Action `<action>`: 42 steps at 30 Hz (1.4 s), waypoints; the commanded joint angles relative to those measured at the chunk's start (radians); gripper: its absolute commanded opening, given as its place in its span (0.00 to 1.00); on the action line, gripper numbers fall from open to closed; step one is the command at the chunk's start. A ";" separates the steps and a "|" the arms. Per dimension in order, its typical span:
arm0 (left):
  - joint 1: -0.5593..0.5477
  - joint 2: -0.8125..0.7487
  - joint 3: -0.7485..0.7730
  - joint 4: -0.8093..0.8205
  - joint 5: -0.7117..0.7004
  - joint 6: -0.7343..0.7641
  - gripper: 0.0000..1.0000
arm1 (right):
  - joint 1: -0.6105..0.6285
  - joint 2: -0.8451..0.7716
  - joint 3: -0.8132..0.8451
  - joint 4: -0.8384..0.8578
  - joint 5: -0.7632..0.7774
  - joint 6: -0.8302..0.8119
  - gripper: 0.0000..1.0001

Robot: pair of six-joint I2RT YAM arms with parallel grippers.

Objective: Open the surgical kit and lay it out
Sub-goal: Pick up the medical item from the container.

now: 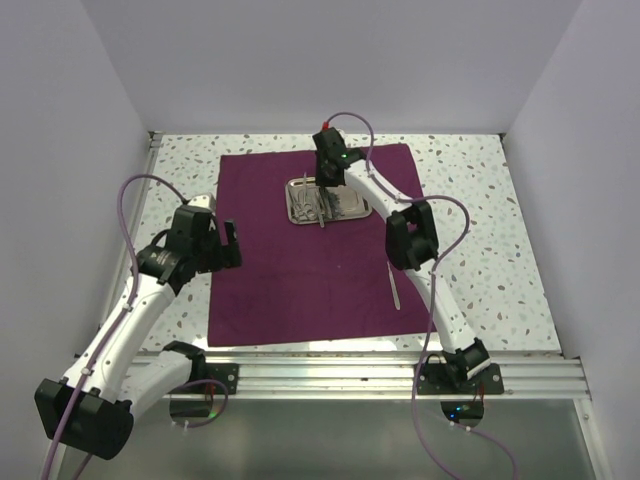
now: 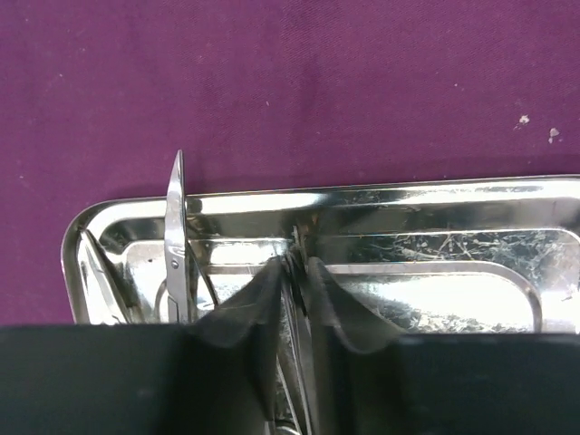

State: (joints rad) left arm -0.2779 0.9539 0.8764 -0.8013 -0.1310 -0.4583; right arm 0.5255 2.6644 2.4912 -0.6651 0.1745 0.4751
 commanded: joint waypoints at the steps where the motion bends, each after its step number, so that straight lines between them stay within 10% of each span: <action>1: -0.014 0.002 -0.002 0.019 0.010 0.023 0.90 | 0.010 0.012 0.048 -0.005 0.040 0.020 0.17; 8: -0.015 0.008 -0.005 0.020 0.010 0.023 0.90 | 0.018 -0.014 0.069 0.001 0.063 0.014 0.00; 30: -0.017 -0.033 -0.001 0.011 -0.042 -0.008 0.90 | -0.054 -0.232 -0.138 -0.005 -0.214 0.170 0.00; 42: -0.017 -0.067 -0.002 0.004 -0.062 -0.020 0.90 | -0.166 -0.215 -0.541 0.613 -0.609 0.615 0.00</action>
State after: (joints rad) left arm -0.2893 0.9062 0.8719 -0.8021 -0.1665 -0.4614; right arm 0.3771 2.4851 2.0186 -0.3077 -0.3035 0.9051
